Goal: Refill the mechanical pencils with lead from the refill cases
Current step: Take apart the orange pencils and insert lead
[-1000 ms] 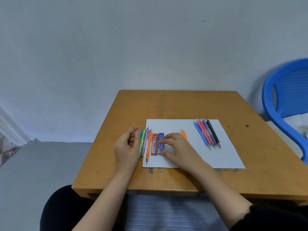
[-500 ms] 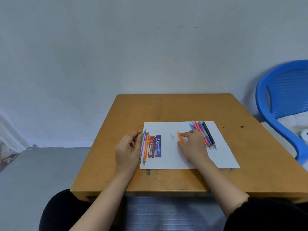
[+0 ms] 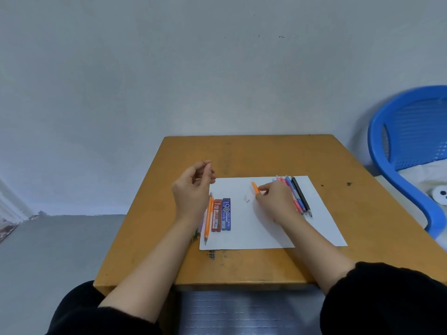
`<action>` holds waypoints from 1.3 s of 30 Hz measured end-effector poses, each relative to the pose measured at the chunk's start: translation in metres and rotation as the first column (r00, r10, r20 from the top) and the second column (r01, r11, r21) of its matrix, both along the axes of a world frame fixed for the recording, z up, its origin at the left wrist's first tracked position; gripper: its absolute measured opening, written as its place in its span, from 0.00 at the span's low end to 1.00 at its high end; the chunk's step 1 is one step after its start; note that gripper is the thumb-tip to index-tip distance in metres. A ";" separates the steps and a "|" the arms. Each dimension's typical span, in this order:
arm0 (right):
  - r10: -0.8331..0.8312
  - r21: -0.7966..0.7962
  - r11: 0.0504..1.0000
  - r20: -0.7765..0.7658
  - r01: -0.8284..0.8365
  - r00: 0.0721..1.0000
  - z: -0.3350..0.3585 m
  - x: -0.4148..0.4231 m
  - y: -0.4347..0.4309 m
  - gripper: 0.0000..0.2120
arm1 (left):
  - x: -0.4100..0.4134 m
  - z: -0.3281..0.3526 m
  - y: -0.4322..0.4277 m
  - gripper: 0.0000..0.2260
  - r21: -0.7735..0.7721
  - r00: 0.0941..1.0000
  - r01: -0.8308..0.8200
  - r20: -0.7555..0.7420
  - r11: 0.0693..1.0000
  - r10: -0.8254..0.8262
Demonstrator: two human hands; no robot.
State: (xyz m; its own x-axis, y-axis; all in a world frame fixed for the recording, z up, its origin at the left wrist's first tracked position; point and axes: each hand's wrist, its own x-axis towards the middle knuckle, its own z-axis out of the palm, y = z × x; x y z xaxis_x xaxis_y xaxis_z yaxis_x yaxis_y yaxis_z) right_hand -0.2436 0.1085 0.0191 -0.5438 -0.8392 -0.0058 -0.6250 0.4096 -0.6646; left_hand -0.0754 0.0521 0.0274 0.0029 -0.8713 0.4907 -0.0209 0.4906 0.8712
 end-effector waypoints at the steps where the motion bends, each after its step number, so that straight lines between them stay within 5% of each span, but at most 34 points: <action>1: -0.001 -0.033 0.999 0.014 0.001 1.000 0.003 0.000 -0.003 0.16 | -0.002 0.004 -0.006 0.05 0.004 1.000 0.007 -0.002 1.000 -0.007; 6: 0.026 -0.201 0.979 0.044 -0.016 0.999 0.013 0.002 -0.020 0.14 | -0.013 0.010 -0.034 0.05 0.101 0.998 0.021 -0.067 0.995 -0.014; 17: 0.133 -0.490 0.851 -0.147 -0.189 0.980 -0.008 0.010 -0.039 0.08 | -0.014 -0.009 -0.057 0.05 0.289 0.976 0.143 -0.200 0.947 -0.086; 30: 0.132 -0.536 0.803 -0.268 -0.261 0.954 -0.019 0.005 -0.050 0.15 | -0.009 -0.006 -0.067 0.05 0.366 0.937 0.234 -0.333 0.901 -0.107; 39: 0.132 -0.491 0.844 -0.202 -0.217 0.970 -0.018 0.010 -0.046 0.15 | -0.014 -0.004 -0.062 0.05 0.389 0.929 0.273 -0.343 0.880 -0.136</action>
State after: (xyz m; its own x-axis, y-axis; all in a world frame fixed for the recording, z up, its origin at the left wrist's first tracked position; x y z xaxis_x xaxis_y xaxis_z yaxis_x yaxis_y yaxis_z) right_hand -0.2338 0.0626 0.0015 -0.3459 -0.7829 0.5171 -0.7658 -0.0829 -0.6377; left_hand -0.0899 -0.0094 0.0239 -0.1129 -0.9904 0.0796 0.3315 0.0380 0.9427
